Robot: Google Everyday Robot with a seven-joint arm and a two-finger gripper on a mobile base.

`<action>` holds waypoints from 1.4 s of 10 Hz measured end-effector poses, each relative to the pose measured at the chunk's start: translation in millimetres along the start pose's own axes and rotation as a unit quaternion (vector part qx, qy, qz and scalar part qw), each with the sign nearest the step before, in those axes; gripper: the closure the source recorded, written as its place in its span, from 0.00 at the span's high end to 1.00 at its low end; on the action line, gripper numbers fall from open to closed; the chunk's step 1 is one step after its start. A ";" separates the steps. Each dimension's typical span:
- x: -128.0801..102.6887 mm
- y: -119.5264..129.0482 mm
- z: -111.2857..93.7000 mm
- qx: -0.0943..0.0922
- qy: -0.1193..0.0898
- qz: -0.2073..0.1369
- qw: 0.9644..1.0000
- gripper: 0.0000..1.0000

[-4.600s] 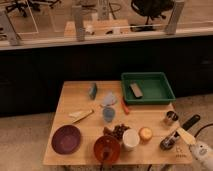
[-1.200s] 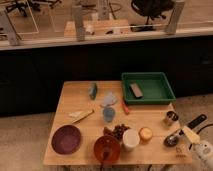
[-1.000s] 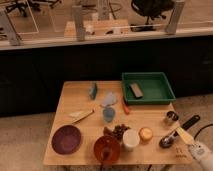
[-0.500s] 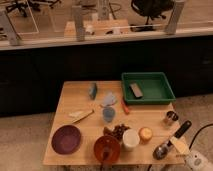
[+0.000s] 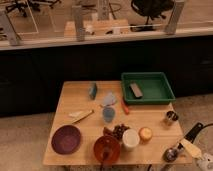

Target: Wipe table surface with brush

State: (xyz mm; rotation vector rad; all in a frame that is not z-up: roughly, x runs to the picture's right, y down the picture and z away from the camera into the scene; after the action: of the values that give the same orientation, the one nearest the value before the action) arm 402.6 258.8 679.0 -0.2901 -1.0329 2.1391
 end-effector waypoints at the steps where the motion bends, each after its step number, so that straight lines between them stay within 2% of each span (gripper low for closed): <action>1: -10.8 -7.0 1.0 0.005 -0.009 -0.003 1.000 0.00; 2: -15.7 -10.2 7.4 0.006 -0.013 -0.003 1.000 0.00; 5: -22.7 -15.6 43.9 0.000 -0.032 0.008 0.999 0.00; 6: -13.8 -9.4 60.4 -0.010 -0.028 0.012 0.999 0.00; 7: -9.3 -7.8 67.2 -0.011 -0.030 0.013 0.999 0.00; 9: 11.8 0.4 81.8 -0.019 -0.017 0.010 1.000 0.00; 10: 23.0 4.9 82.0 -0.021 -0.004 0.006 1.000 0.00; 11: 28.0 7.2 73.5 -0.021 0.005 0.002 1.000 0.00; 13: 33.8 12.4 46.0 -0.019 0.021 -0.005 1.000 0.00; 14: 30.0 13.2 29.6 -0.015 0.023 -0.009 1.000 0.00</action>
State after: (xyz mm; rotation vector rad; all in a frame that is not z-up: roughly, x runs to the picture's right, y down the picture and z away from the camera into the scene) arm 360.3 257.0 691.5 -0.3403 -1.0385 2.0927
